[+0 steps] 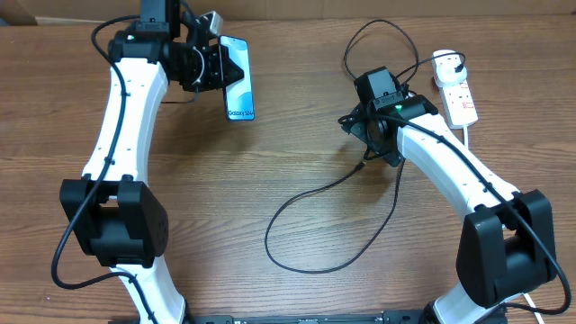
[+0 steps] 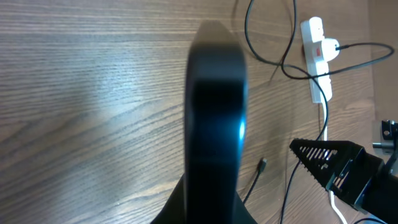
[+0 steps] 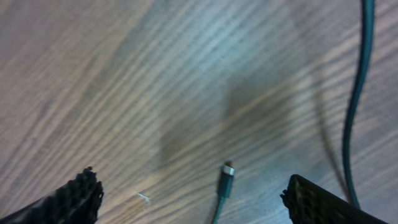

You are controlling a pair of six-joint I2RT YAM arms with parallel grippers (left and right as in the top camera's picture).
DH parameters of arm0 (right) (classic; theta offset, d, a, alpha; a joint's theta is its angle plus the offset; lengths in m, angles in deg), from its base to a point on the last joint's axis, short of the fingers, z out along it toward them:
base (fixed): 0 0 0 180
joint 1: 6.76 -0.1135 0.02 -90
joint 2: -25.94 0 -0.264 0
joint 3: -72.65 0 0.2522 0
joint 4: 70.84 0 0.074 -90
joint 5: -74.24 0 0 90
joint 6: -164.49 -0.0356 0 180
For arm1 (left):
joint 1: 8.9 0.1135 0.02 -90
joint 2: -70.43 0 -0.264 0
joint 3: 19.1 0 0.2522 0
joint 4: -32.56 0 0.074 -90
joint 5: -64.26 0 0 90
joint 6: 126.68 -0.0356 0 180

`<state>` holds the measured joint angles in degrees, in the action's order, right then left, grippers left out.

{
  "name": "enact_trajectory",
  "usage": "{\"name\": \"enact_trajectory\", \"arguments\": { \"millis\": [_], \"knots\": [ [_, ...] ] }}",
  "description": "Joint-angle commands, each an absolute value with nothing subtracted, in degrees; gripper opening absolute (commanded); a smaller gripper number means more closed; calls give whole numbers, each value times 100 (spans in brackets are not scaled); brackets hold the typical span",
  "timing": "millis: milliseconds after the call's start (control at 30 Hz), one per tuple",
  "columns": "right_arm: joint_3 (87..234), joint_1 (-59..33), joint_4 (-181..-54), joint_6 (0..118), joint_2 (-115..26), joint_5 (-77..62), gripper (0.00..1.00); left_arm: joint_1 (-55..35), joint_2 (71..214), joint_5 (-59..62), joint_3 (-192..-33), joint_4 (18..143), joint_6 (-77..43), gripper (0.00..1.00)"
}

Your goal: Plug charger to phone and switch on socket

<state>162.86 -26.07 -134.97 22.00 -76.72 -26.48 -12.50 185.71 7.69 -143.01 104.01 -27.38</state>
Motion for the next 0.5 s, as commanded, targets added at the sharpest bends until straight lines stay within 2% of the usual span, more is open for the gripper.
{"name": "enact_trajectory", "arguments": {
  "millis": [0,133,200,467],
  "knots": [
    [16249,-2618,-13663,2233,-7696,-2664,85,-1370,18261,660,-14360,10426,-2638,4],
    [16212,-2618,-13709,2231,-7698,-2664,70,-1396,18261,533,-14360,10408,-2633,4],
    [16126,-2620,-13641,2228,-7698,-2664,66,-1398,18261,509,-14360,10401,-2633,4],
    [15440,-2618,-13066,2226,-7698,-2530,66,-1398,18261,376,-14360,10421,-2636,4]
  ]
}}
